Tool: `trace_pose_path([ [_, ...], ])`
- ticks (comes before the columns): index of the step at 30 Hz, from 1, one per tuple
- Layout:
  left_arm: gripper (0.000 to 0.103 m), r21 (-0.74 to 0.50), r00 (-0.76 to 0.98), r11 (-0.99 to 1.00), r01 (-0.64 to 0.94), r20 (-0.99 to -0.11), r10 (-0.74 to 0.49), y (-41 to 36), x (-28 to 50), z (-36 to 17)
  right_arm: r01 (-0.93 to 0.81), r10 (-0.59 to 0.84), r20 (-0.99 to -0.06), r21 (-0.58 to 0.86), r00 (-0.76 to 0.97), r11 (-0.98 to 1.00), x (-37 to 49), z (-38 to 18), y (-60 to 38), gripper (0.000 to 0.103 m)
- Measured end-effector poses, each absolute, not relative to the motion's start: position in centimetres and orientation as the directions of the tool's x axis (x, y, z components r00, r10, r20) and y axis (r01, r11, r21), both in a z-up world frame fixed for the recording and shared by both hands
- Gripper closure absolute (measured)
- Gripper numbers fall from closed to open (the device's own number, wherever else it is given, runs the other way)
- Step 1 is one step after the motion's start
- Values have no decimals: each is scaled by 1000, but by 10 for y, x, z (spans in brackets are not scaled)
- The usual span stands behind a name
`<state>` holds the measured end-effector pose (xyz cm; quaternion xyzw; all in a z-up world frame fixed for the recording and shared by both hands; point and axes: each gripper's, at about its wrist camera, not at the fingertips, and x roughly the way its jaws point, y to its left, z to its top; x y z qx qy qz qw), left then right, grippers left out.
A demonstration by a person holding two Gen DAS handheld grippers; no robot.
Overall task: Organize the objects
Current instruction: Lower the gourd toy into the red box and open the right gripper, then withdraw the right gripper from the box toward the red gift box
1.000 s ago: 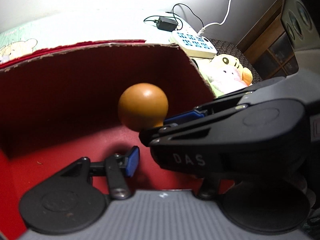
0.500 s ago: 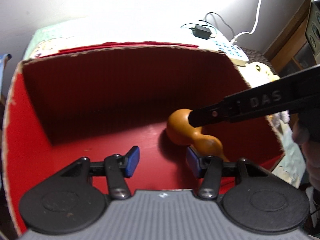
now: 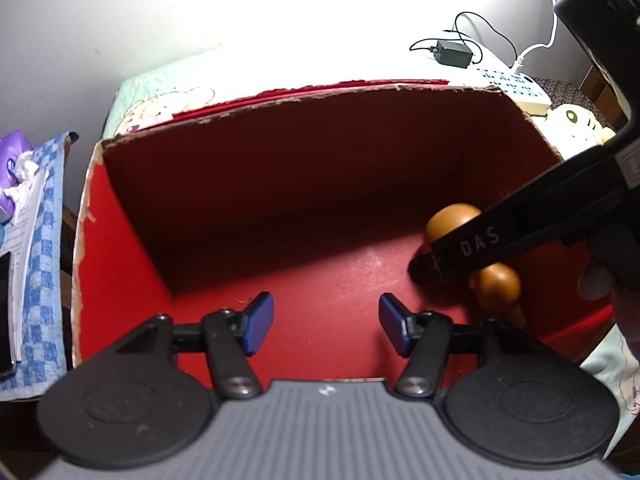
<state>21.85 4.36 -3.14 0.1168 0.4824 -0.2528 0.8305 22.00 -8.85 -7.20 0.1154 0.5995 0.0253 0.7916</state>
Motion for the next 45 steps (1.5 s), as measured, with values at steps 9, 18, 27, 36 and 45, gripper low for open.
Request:
trace_pose_path([
  [9,38,11,388,857,516,-894,-222,35,227,-43,140,184,-915,248,358,959,221,-76,-94,71],
  [18,35,105,431,854,509,-890,-148,22,221,-46,145,212,-904,282,371,948,223,-77,-93,70],
  [27,35,119,419,840,529,-898,-136,20,215,-45,92,208,-884,269,418,959,219,-66,-92,74],
  [36,33,106,419,844,525,-896,-148,19,215,-46,55,186,-881,232,435,971,226,-68,-78,74],
  [45,32,124,432,848,515,-892,-132,20,215,-45,82,205,-862,272,464,959,202,-55,-94,74],
])
